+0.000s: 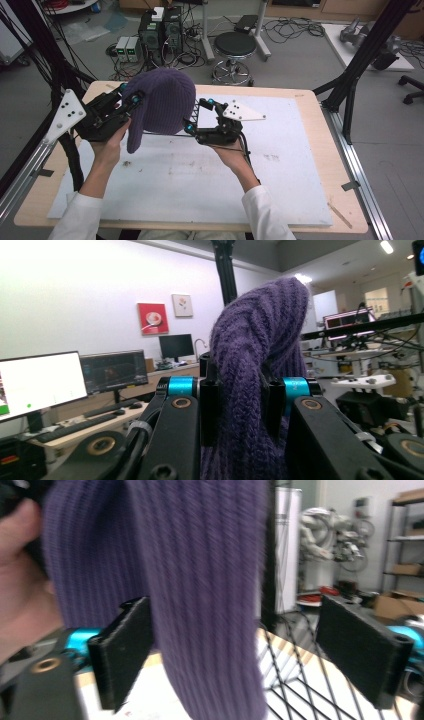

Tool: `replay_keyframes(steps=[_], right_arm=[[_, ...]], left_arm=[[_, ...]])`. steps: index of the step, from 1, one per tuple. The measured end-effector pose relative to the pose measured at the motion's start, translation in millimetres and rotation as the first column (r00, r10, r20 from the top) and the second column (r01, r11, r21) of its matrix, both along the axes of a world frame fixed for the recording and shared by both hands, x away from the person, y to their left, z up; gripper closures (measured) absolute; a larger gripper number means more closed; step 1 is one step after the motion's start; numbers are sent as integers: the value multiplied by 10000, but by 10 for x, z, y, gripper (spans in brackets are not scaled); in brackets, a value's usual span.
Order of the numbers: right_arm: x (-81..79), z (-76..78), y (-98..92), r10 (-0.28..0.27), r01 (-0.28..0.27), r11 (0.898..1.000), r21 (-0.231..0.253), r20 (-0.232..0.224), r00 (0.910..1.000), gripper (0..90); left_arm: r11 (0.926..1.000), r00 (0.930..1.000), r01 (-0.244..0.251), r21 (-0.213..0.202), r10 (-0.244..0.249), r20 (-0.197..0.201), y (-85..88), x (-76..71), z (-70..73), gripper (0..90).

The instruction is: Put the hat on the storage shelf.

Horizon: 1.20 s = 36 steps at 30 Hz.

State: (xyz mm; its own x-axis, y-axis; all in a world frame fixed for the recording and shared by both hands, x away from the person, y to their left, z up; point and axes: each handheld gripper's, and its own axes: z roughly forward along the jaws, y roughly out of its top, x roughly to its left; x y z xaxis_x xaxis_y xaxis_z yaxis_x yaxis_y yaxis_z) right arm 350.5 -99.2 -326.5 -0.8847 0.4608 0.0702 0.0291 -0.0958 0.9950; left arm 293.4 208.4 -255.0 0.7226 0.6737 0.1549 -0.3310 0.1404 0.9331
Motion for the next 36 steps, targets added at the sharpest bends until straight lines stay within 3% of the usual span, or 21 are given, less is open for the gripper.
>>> replay_keyframes(steps=[1, 2, 4, 7, 8, 9, 10, 13, 15, 20, 21, 25, 30, 36], right_arm=[[14, 32, 38, 91, -90, 9999, -68, 38, 10000, 176], [27, 78, 78, 419, -420, 9989, -203, -13, 9991, 249], [32, 99, 101, 552, -552, 9982, -230, -14, 9985, 280], [43, 161, 140, 941, -942, 9947, -410, -45, 9956, 490], [34, 172, 142, 907, -903, 9946, -514, 55, 9959, 543], [16, 205, 142, 793, -776, 9927, -921, 149, 9967, 649], [16, 205, 142, 793, -776, 9927, -921, 149, 9967, 649], [3, 265, 142, 604, -618, 9889, -1353, -142, 9981, 792], [5, 274, 145, 539, -552, 9885, -1410, -133, 9985, 801], [37, 332, 169, -211, 163, 9858, -1671, -274, 9994, 816], [63, 372, 183, -596, 543, 9840, -1695, -261, 9979, 818], [107, 448, 223, -1137, 1061, 9790, -1739, -340, 9929, 820], [134, 538, 268, -1487, 1424, 9735, -1788, -224, 9886, 820], [150, 630, 336, -2272, 2259, 9622, -1525, 88, 9738, 819]], left_arm=[[9999, 9999, 93, -50, -93, -38, 5, 8, -1, 767], [9994, 9994, 340, -120, -341, -89, 25, 30, -1, 767], [9981, 9982, 583, -175, -585, -93, 54, 64, 2, 767], [9960, 9959, 875, -179, -879, -234, 109, 133, 23, 767], [9954, 9951, 949, -139, -952, -270, 124, 153, 32, 768], [9941, 9936, 1076, -101, -1079, -331, 154, 187, 49, 767], [9925, 9917, 1220, -73, -1222, -395, 181, 217, 62, 767], [9911, 9901, 1325, 77, -1320, -471, 239, 294, 91, 767], [9921, 9915, 1228, 275, -1214, -470, 268, 343, 103, 767], [9941, 9951, 869, 655, -835, -538, 345, 487, 123, 767], [9944, 9952, 829, 654, -792, -580, 361, 514, 128, 765], [9965, 9948, 708, 455, -672, -761, 397, 603, 161, 765], [9985, 9971, 403, 365, -378, -661, 405, 716, 238, 761], [9995, 9983, 171, 260, -157, -555, 389, 845, 321, 762]])
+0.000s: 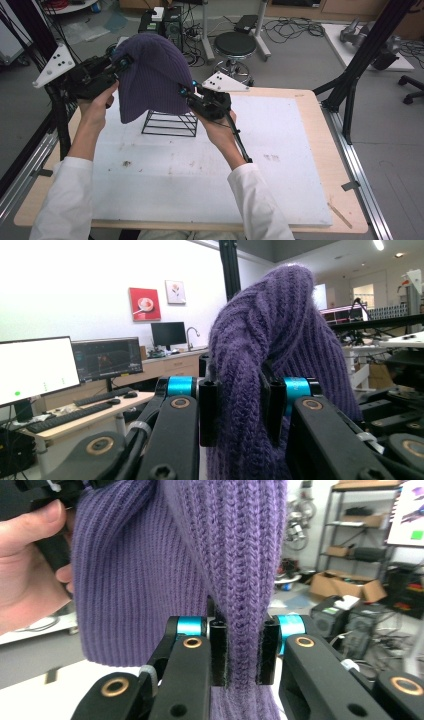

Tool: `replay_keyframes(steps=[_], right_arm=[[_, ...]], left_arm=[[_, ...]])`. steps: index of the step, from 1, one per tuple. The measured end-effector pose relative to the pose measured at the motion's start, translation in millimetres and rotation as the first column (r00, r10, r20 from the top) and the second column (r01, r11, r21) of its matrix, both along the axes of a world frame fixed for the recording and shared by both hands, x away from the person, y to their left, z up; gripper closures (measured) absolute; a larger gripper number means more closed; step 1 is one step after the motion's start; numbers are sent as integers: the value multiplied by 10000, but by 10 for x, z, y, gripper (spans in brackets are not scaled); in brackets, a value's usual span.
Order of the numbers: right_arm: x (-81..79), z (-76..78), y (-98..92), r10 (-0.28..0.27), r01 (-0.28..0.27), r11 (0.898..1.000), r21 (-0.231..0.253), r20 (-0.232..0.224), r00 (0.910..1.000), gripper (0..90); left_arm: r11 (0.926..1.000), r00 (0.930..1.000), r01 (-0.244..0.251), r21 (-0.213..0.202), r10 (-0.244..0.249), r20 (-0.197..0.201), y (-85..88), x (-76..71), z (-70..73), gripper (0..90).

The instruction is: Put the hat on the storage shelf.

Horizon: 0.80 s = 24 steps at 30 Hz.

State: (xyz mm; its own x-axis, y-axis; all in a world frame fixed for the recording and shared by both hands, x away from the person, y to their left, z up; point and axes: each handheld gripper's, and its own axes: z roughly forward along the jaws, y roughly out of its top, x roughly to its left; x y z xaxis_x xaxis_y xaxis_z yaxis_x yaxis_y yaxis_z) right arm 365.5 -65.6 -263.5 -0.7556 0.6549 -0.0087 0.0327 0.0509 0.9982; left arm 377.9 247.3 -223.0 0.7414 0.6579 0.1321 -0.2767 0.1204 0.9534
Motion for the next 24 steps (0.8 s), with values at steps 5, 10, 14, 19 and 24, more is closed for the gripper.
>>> replay_keyframes(steps=[5, 10, 14, 19, 24], right_arm=[[52, 59, 74, -629, 629, 9980, 17, 57, 9980, 819], [84, 67, 116, -868, 869, 9962, -52, 147, 9961, 819], [117, 105, 137, -1300, 1304, 9914, -137, 280, 9911, 819], [196, 108, 172, -1680, 1690, 9854, -226, 415, 9849, 817], [255, 69, 190, -2107, 2114, 9773, -171, 338, 9770, 816]], left_arm=[[9989, 9988, -437, 197, 433, 223, -8, 78, 49, 763], [9977, 9973, -619, 266, 608, 416, -25, 157, 87, 764], [9968, 9962, -770, 215, 760, 430, -44, 227, 100, 764], [9938, 9930, -1113, 38, 1110, 413, -92, 282, 97, 747], [9916, 9910, -1269, 258, 1256, 454, -148, 353, 101, 746]])
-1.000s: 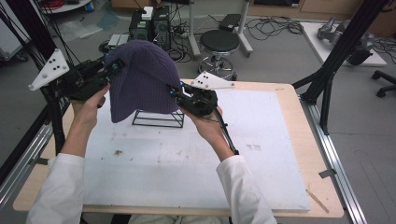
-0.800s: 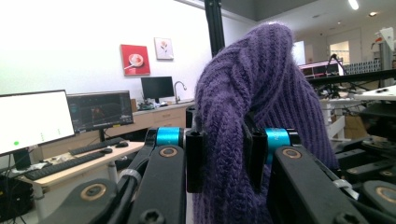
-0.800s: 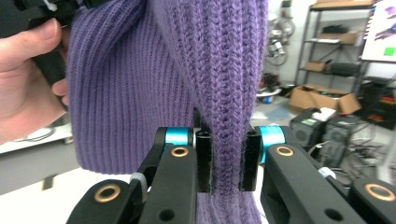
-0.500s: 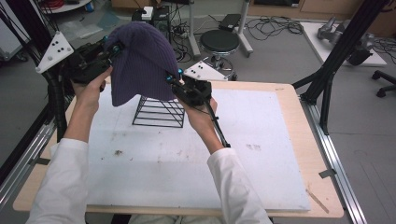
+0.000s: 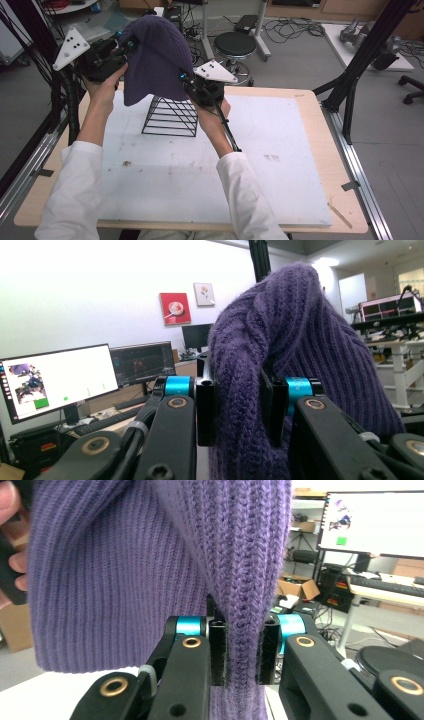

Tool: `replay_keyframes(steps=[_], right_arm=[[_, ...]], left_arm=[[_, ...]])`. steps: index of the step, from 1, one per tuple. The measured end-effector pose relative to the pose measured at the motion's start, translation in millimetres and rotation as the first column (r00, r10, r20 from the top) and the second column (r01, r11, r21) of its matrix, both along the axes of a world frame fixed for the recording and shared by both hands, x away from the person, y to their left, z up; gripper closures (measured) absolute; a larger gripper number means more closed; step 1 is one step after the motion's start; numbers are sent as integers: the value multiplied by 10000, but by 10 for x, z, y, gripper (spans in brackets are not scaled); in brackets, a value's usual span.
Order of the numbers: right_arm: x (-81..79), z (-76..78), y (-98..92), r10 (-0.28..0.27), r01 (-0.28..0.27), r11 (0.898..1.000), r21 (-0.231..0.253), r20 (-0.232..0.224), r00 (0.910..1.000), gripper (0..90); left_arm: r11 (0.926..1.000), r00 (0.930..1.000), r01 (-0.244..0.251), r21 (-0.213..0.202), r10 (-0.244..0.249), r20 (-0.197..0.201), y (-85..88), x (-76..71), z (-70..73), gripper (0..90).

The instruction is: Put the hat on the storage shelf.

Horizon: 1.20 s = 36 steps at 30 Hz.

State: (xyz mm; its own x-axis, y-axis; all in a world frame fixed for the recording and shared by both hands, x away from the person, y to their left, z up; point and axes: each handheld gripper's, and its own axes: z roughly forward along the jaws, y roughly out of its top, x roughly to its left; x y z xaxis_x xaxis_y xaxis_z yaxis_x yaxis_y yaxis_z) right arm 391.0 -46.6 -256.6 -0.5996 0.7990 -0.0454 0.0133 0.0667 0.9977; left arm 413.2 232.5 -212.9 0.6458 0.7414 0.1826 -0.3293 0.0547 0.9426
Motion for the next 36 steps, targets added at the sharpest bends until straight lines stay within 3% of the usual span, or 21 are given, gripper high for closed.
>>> replay_keyframes(steps=[3, 5, 14, 19, 23, 28, 36], right_arm=[[29, -14, -14, -142, 142, 9999, 6, -16, 9999, 816], [51, -44, -21, -14, 11, 10000, -91, -336, 9994, 815], [41, -233, -18, -57, 30, 9996, -277, -979, 9952, 814], [62, -323, -51, -122, 76, 9994, -334, -1402, 9900, 814], [65, -428, -68, -146, 82, 9992, -385, -1672, 9858, 815], [70, -496, -66, -209, 134, 9990, -419, -1842, 9827, 815], [99, -620, -21, -306, 138, 9975, -692, -2484, 9682, 814]], left_arm=[[9999, 10000, -78, 122, 77, 60, -25, 54, -30, 745], [9999, 10000, -69, 139, 70, -34, -32, 71, -66, 745], [9997, 9982, 233, 77, -228, -560, -27, 108, -320, 744], [9993, 9967, 349, 138, -338, -741, -23, 107, -451, 730], [9983, 9956, 307, 501, -262, -896, -12, 109, -522, 727], [9980, 9936, 428, 463, -376, -1068, 12, 108, -640, 728], [9979, 9870, 519, 398, -451, -1540, 78, 144, -847, 737]])
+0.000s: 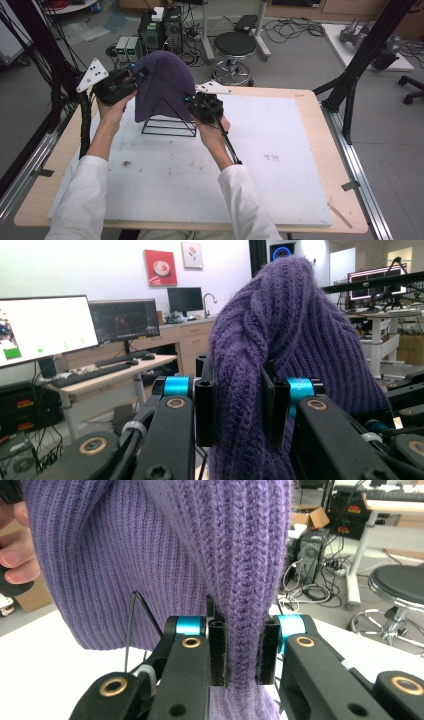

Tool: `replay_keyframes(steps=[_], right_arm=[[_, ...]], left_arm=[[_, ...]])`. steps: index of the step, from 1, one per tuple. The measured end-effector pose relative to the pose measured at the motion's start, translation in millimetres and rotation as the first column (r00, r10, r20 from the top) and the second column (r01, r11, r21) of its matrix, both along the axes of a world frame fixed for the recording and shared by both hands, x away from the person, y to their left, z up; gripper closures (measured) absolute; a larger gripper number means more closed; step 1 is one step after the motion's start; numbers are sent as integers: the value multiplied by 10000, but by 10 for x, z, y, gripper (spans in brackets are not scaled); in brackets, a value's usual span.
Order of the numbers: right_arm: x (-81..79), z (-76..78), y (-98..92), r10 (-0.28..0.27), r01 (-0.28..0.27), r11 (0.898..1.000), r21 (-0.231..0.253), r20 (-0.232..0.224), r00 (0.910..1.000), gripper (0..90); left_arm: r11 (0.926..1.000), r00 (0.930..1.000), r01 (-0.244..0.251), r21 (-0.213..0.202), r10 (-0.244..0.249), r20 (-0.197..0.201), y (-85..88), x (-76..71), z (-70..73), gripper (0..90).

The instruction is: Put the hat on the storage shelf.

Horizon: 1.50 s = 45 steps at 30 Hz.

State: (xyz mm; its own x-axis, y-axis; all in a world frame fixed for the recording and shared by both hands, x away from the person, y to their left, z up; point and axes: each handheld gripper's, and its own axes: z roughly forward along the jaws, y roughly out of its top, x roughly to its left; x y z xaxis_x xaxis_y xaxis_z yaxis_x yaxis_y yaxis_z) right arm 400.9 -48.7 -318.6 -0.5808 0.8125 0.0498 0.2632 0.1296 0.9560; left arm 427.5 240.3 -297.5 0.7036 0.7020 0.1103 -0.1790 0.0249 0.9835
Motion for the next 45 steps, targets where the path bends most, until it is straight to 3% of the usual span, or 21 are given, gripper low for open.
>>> replay_keyframes(steps=[17, 27, 36, 42, 44, 45], right_arm=[[48, -379, 56, -200, 162, 9992, -352, -1096, 9938, 806], [102, -556, 102, -377, 283, 9983, -515, -1927, 9805, 799], [107, -600, 127, -465, 320, 9972, -681, -2237, 9735, 793], [106, -600, 119, -448, 307, 9972, -686, -2153, 9755, 782], [113, -599, 108, -364, 237, 9979, -607, -2176, 9754, 720], [116, -598, 105, -299, 169, 9980, -610, -2194, 9752, 636]], left_arm=[[9994, 9967, -136, 320, 161, -796, 38, 25, -400, 738], [9986, 9923, -224, 485, 282, -1208, 81, 55, -584, 738], [9983, 9905, -93, 577, 171, -1366, 92, 60, -603, 738], [9988, 9906, -35, 479, 100, -1367, 88, 63, -607, 738], [9991, 9893, -105, 406, 163, -1452, 91, 65, -607, 723], [9994, 9884, -107, 314, 153, -1509, 93, 67, -608, 710]])
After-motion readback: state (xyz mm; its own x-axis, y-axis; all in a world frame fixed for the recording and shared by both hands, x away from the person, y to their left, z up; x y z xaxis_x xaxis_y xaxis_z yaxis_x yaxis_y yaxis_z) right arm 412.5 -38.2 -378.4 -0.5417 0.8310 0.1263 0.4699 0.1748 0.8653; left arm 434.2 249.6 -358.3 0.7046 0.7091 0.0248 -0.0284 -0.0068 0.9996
